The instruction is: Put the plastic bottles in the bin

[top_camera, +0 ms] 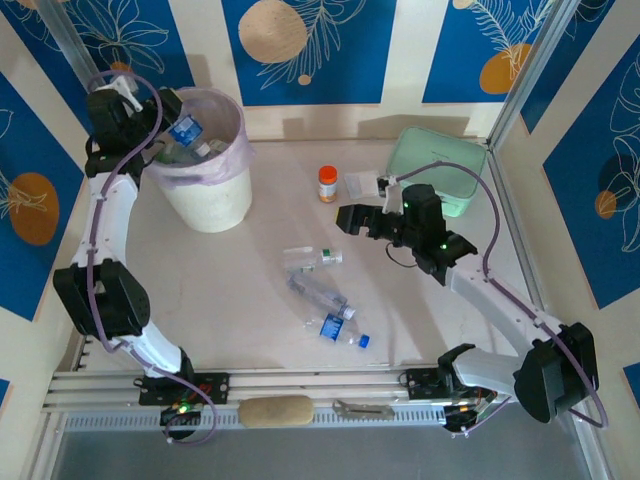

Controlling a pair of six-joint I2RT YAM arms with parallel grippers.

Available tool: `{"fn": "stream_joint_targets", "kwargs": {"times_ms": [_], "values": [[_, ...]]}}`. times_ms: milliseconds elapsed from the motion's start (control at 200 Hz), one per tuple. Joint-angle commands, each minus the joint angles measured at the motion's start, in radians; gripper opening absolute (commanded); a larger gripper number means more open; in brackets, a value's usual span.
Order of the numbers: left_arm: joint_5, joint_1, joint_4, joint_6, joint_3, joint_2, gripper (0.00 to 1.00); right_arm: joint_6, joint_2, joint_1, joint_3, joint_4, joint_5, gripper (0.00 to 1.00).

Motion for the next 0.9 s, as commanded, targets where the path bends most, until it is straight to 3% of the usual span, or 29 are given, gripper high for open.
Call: {"fn": "stream_joint_targets", "kwargs": {"times_ms": [0,100,170,220,610,895], "values": [[0.043,-0.001,0.064,-0.047,-0.017,0.011,0.50,0.013,-0.028,-0.005,-0.014,-0.013,0.016,0.97],[0.061,-0.003,0.047,-0.040,-0.012,0.014,0.61,0.017,-0.023,-0.006,-0.013,-0.012,0.013,0.97],[0.057,-0.003,0.026,-0.023,-0.011,0.003,0.79,0.022,-0.017,-0.005,-0.013,-0.010,0.009,0.97],[0.045,-0.002,0.008,-0.001,-0.011,-0.010,1.00,0.024,-0.013,-0.004,-0.014,-0.006,0.007,0.97],[-0.069,-0.003,-0.056,0.140,-0.075,-0.196,1.00,0.022,0.027,0.003,0.003,-0.018,0.013,0.97],[0.004,-0.012,0.045,0.081,-0.303,-0.390,1.00,-0.003,0.123,0.033,0.062,-0.091,0.003,0.97]]}}
